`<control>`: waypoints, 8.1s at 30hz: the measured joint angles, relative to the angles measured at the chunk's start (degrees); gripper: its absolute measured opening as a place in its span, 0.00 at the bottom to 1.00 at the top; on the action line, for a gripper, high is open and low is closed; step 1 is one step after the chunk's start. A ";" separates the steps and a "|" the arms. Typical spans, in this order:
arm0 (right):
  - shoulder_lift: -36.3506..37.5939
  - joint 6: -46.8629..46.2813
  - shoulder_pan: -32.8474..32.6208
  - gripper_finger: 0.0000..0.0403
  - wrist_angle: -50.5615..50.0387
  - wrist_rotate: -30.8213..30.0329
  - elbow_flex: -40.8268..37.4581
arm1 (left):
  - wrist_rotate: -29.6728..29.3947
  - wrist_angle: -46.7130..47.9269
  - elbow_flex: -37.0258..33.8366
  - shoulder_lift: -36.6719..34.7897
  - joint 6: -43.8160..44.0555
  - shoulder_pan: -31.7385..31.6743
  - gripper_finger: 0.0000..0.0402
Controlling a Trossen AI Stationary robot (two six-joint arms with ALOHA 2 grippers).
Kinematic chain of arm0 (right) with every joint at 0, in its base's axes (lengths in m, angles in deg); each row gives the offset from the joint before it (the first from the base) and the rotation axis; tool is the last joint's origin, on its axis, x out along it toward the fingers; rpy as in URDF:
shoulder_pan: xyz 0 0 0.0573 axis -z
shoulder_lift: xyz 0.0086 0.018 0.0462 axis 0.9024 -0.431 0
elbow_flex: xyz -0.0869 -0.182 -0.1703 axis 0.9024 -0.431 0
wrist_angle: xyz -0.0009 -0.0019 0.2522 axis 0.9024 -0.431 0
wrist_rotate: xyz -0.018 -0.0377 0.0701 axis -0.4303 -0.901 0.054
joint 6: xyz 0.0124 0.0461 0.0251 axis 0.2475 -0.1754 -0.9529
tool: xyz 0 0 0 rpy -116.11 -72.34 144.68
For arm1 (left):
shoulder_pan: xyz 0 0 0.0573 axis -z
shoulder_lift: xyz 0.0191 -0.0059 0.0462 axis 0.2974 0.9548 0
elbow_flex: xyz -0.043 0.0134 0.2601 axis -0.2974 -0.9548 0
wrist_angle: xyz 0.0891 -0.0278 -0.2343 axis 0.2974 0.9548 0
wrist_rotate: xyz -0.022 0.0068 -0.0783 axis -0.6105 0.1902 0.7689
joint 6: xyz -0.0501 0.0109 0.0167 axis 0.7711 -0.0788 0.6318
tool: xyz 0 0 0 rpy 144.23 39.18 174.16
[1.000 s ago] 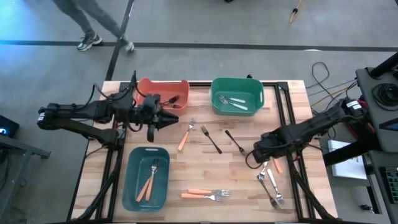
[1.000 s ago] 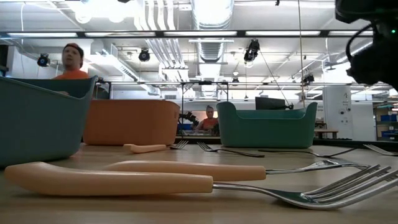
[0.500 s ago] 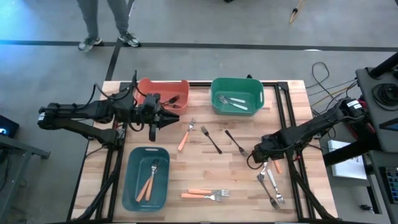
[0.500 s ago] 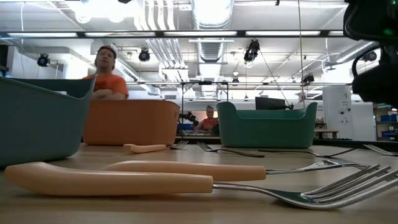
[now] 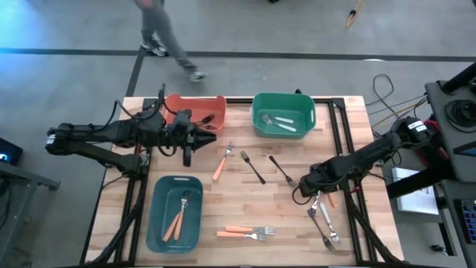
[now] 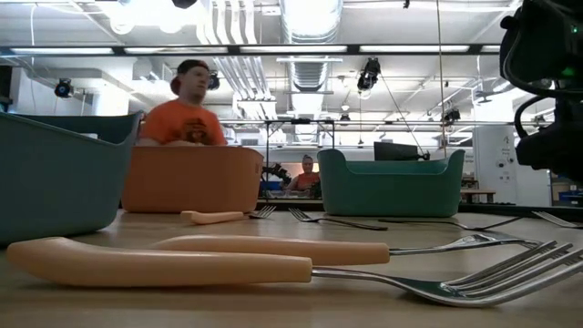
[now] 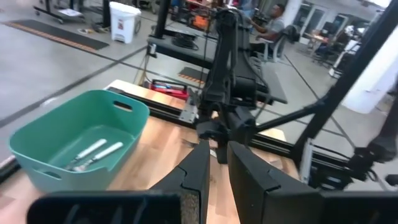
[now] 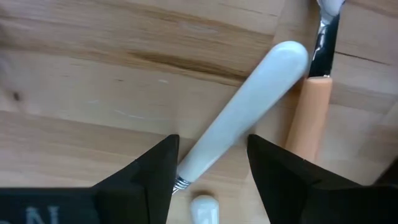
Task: Sort silverware by color (type)
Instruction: Put the white fork into the green bin, then put the orange fork into the blue-green bin
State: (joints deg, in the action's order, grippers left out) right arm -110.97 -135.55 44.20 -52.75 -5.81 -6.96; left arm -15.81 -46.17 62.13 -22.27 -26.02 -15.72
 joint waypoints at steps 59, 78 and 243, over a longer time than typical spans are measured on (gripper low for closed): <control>-14.66 70.34 38.59 0.11 -11.51 -19.00 58.54 | -1.69 -1.77 0.02 -2.86 -8.00 -0.72 0.10; -33.58 133.10 59.30 0.11 -20.66 -16.66 65.45 | -18.46 -2.20 0.04 -5.54 -7.56 -0.85 0.10; 6.50 74.72 31.26 0.15 -1.68 -14.18 40.47 | -6.06 40.83 17.16 50.47 35.92 0.35 0.10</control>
State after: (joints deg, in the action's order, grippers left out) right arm -104.47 -60.84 75.45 -54.44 -19.99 33.51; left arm -21.88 -5.34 79.29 28.19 9.90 -15.37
